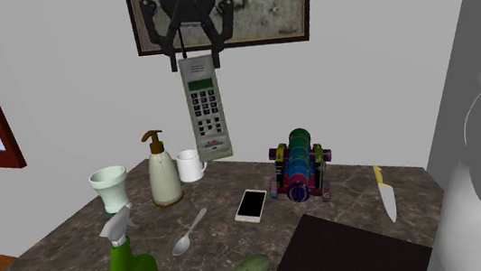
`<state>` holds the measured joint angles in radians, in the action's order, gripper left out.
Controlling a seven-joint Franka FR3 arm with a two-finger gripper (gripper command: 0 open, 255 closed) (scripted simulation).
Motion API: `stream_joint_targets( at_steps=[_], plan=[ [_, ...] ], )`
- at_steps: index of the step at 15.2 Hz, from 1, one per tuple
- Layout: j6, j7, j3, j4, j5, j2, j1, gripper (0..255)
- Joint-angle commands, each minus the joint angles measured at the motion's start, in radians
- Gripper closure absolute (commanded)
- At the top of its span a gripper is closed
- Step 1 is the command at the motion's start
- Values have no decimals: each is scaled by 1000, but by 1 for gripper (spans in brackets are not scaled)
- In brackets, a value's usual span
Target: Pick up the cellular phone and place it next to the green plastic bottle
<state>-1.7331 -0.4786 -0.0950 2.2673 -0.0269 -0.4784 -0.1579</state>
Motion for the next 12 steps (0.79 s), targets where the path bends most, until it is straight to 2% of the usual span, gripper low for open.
stream_joint_targets(
  at_steps=[1,12],
  plan=[
    [1,-51,38,30,-19,-34,18,255],
    [19,-305,244,127,-149,-173,125,255]
  ],
)
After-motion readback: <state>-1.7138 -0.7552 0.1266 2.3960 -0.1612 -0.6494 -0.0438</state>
